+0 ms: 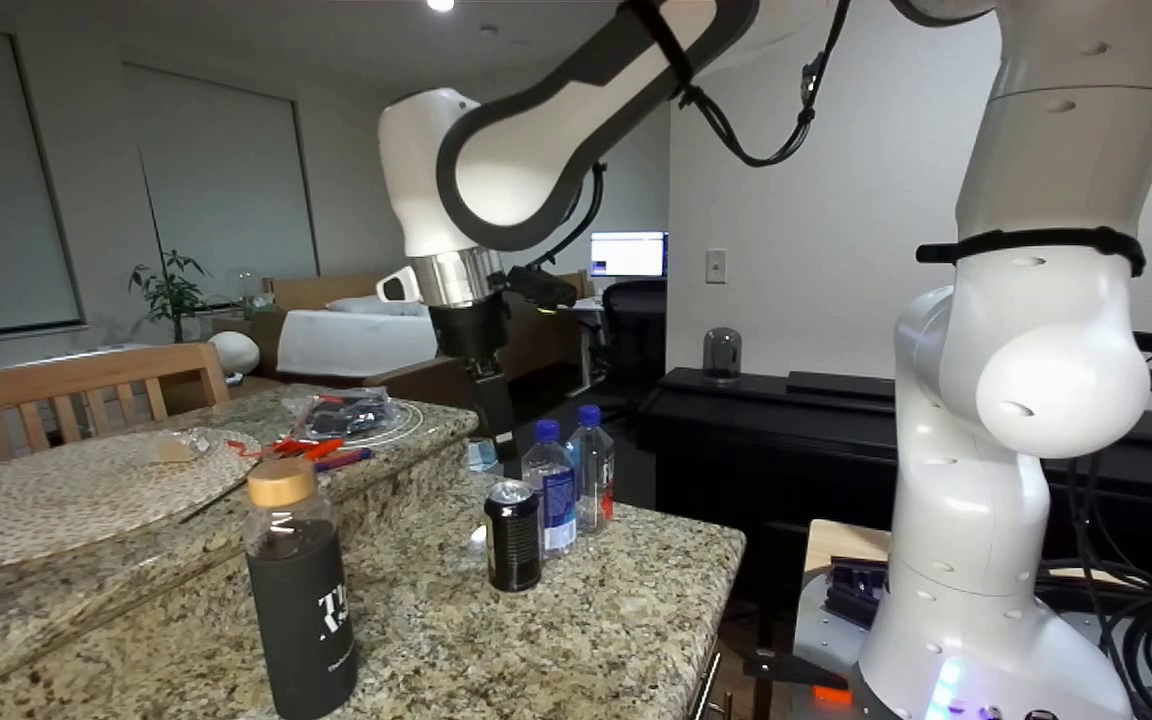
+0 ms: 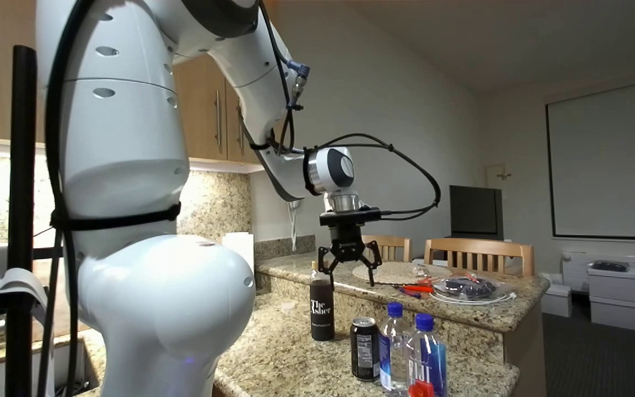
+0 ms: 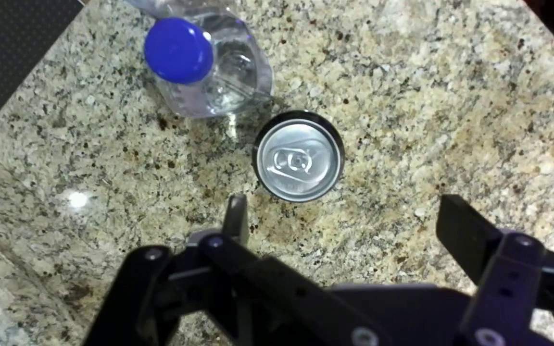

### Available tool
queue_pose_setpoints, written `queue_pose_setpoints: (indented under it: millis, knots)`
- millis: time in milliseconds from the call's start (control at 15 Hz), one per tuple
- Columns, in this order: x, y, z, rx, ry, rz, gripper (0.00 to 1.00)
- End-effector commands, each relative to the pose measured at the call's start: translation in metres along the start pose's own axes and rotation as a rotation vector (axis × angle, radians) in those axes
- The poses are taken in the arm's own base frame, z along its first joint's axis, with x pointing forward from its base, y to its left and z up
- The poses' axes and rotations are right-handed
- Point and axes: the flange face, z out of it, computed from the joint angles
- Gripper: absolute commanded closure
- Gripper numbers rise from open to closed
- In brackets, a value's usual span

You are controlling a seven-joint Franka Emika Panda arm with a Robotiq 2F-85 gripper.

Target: Move the left transparent bottle to the right, the move the can to the left

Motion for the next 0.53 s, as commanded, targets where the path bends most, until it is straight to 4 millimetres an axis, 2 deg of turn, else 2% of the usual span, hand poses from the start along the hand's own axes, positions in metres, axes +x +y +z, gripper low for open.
queue_pose_setpoints:
  millis: [0,67,200,267,467]
  knots:
    - [-0.0115,0.0232,0.0208,0.064,0.021,-0.182,0.00]
    - [-0.0132,0.0248,0.0237,0.079,0.014,-0.234,0.00]
    - [-0.0137,0.0243,0.0239,0.174,-0.054,-0.119,0.00]
    - [-0.0139,0.0240,0.0252,0.119,-0.024,-0.157,0.00]
    - [-0.0140,0.0242,0.0263,0.154,-0.048,-0.141,0.00]
